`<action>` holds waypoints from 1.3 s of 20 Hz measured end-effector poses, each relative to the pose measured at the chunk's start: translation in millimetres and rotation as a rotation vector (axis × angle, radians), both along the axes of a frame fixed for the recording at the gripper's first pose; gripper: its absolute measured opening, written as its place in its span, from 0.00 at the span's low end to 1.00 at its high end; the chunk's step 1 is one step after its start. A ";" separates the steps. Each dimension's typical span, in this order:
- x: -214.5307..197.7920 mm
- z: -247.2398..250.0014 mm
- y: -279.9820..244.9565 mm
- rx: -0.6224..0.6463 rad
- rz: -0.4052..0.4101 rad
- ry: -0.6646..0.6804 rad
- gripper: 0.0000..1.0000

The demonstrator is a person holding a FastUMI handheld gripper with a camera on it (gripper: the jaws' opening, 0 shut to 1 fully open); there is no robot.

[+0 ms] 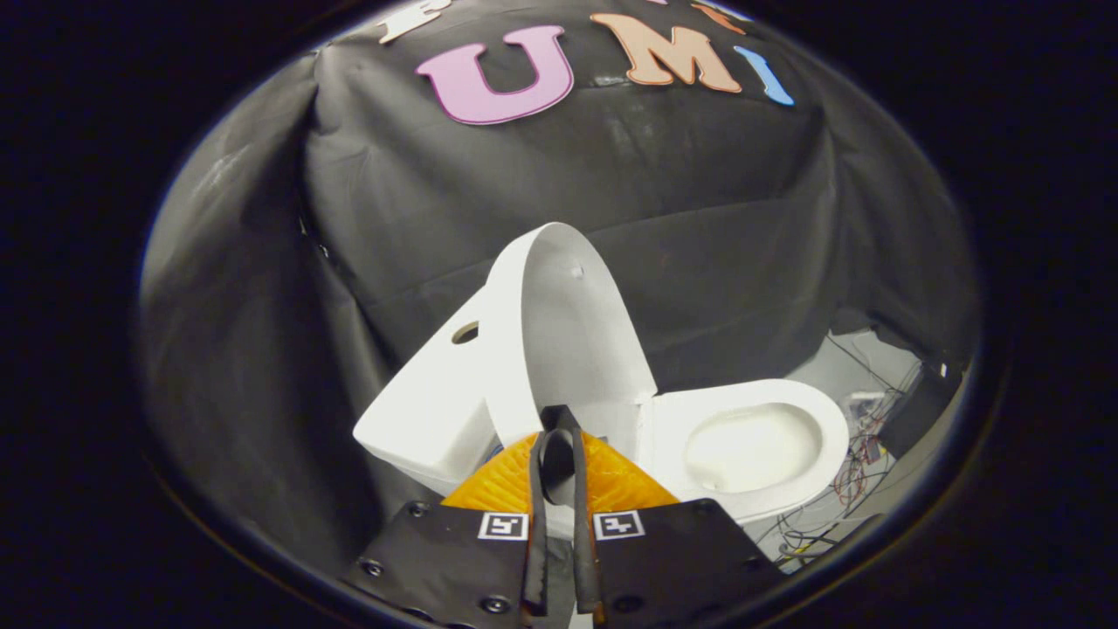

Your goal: Open the toilet lid.

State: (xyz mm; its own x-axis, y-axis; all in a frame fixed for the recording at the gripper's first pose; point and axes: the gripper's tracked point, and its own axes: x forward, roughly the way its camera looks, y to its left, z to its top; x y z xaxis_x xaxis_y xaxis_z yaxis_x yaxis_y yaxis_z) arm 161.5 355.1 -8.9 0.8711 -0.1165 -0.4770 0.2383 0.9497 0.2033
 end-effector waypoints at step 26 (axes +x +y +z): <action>-28.8 -2.0 9.7 -0.009 0.057 -0.070 0.99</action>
State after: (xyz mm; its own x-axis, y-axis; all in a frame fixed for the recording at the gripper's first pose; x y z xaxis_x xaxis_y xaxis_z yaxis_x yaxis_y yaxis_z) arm 132.7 364.8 -10.8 0.9078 -0.0695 -0.4137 0.1690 0.9632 0.2090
